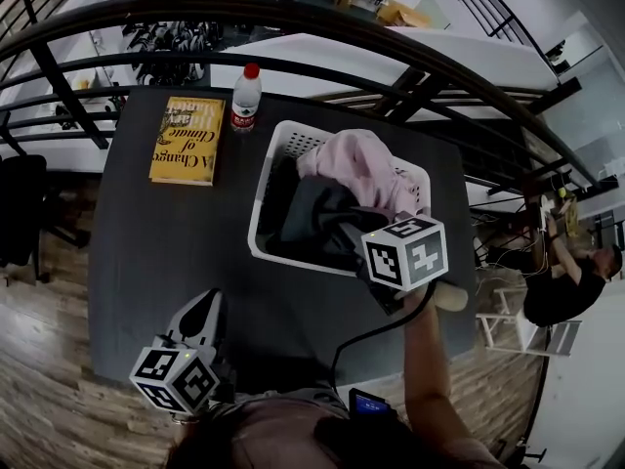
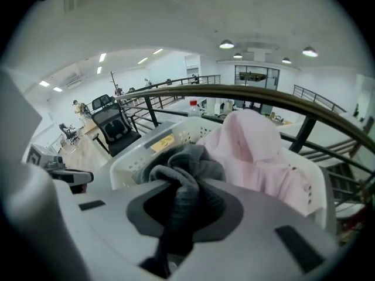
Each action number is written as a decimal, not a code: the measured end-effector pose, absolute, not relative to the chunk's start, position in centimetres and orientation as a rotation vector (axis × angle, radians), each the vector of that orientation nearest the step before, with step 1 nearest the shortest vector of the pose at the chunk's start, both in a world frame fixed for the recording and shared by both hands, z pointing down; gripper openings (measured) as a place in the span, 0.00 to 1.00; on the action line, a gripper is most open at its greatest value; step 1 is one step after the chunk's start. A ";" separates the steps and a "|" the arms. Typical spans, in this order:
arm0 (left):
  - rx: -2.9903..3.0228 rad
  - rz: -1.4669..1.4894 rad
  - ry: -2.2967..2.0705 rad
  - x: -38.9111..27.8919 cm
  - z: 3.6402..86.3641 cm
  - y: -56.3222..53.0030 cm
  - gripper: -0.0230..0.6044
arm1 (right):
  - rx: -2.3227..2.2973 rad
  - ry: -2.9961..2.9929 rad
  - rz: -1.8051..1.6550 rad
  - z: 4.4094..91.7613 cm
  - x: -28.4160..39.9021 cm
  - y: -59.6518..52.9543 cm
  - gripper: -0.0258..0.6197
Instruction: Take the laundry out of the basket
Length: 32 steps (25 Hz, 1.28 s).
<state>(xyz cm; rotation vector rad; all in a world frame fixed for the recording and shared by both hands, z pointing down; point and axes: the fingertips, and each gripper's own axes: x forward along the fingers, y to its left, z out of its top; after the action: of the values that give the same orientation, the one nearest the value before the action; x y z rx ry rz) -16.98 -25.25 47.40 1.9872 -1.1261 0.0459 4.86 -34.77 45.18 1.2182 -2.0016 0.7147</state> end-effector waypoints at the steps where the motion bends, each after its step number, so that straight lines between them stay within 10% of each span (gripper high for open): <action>1: 1.990 0.044 -1.125 -16.9 47.3 -25.2 0.03 | 1.235 -2.014 0.708 44.6 4.9 -34.8 0.14; 32: 2.092 0.000 -1.091 -15.9 44.0 -23.1 0.03 | 1.536 -2.314 0.369 25.8 6.6 -32.4 0.12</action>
<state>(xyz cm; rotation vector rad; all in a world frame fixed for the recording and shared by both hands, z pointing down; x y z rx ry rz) -15.92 -23.06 43.97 2.0923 -1.0908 0.0002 6.59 -32.41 25.75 1.5357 -2.3136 0.3695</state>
